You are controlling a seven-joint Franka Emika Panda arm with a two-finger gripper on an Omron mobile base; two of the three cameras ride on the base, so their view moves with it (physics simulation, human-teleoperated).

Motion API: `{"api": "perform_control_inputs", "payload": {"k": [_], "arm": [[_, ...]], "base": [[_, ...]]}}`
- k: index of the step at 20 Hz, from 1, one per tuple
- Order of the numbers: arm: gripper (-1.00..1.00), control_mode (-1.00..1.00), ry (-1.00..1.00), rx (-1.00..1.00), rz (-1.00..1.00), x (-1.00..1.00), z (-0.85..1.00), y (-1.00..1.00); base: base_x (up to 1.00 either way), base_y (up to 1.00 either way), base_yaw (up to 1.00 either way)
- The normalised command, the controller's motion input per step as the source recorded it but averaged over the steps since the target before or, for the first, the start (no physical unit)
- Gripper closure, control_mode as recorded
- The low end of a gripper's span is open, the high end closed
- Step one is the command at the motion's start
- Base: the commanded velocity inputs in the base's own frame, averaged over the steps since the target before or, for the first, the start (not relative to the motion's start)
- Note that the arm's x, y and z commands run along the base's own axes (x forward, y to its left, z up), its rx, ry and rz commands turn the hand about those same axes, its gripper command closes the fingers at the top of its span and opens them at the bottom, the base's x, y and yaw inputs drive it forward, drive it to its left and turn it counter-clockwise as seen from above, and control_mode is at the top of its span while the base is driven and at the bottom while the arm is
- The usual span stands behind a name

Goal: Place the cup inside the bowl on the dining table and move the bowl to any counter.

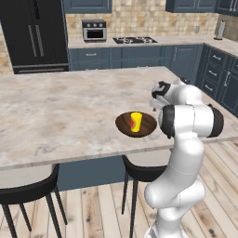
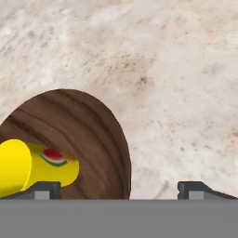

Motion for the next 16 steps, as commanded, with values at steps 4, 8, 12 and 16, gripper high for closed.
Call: {"api": "perform_control_inputs", "payload": {"k": [4, 8, 12, 16], "arm": [[-1.00, -1.00, 0.00, 0.00, 0.00, 0.00, -0.36, -0.06], [-1.00, -1.00, 0.00, 0.00, 0.00, 0.00, -0.32, 0.00], [-1.00, -1.00, 0.00, 0.00, 0.00, 0.00, -0.32, 0.00], [-1.00, -1.00, 0.00, 0.00, 0.00, 0.00, -0.32, 0.00]], "base": [[0.00, 0.00, 0.00], [0.00, 0.00, 0.00], [0.00, 0.00, 0.00], [0.00, 0.00, 0.00]]}}
